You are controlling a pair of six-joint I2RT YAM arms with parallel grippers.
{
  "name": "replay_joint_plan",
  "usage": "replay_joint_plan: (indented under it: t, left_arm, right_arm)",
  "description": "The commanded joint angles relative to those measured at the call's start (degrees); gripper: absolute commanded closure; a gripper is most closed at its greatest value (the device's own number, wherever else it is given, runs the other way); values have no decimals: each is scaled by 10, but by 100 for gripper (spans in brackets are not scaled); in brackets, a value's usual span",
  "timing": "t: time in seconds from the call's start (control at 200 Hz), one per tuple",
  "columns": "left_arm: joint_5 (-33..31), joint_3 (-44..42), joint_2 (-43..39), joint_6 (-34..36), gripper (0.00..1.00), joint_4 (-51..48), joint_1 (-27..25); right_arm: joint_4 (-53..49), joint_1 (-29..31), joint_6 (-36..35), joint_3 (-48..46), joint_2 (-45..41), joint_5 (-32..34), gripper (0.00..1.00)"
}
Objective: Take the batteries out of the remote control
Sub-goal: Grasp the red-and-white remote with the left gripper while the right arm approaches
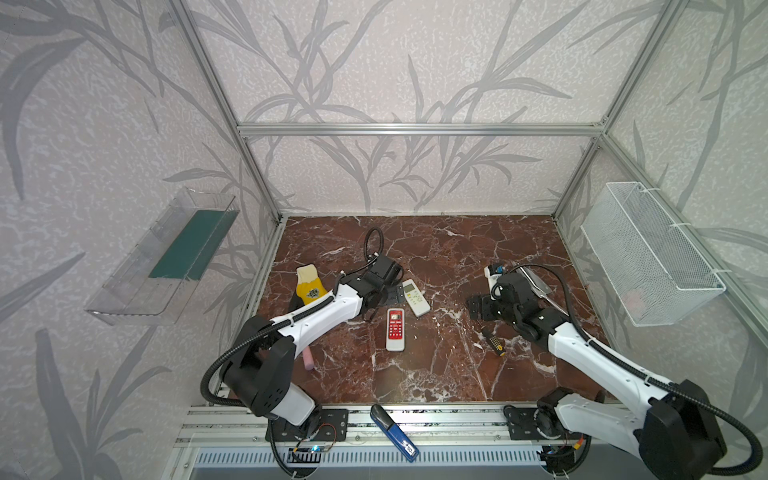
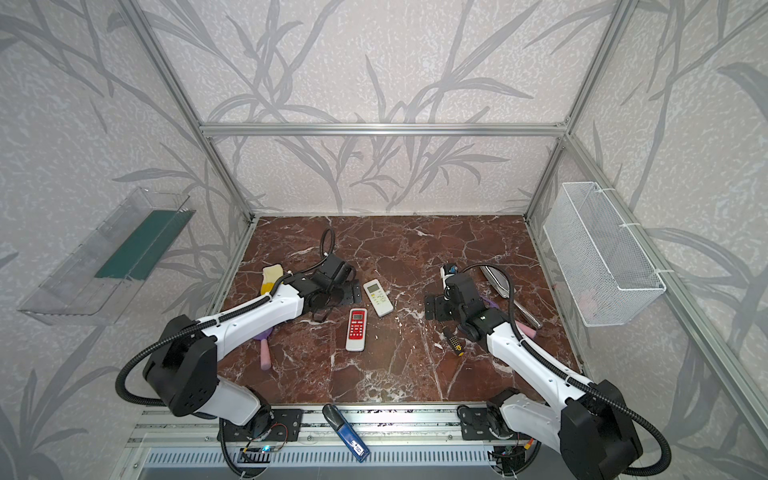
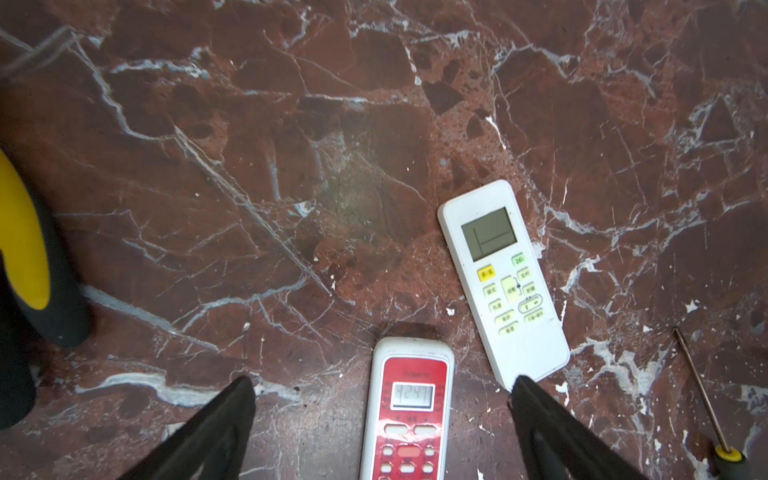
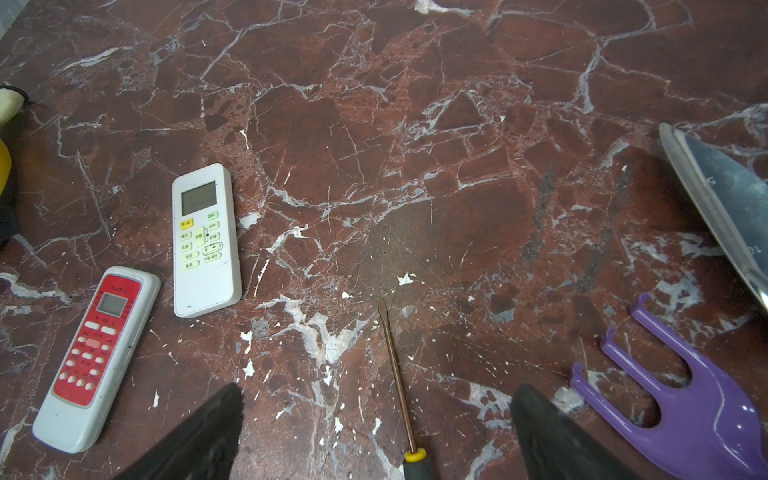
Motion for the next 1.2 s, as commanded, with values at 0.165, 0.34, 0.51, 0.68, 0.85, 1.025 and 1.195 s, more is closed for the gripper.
replay_joint_plan:
  t: [0.165, 0.34, 0.51, 0.68, 0.85, 1.025, 1.195]
  left_arm:
    - [22, 15, 61, -28, 5, -44, -51]
    - [18, 23, 102, -33, 6, -65, -53]
    - [24, 24, 127, -30, 11, -55, -55]
    - [28, 29, 147, -26, 12, -48, -56]
    - [32, 34, 165, -24, 20, -54, -56]
    - [43, 19, 161, -26, 42, -29, -57]
    - [53, 9, 152, -31, 54, -4, -56]
  right_arm:
    - [-13, 9, -7, -9, -2, -16, 0]
    - [-9, 14, -6, -9, 10, -18, 0]
    - [-4, 15, -7, -6, 19, -14, 0]
    - [1, 15, -7, -6, 25, -16, 0]
    - [5, 16, -4, -6, 28, -19, 0]
    - [15, 16, -3, -9, 18, -39, 0]
    - [47, 17, -6, -23, -3, -68, 0]
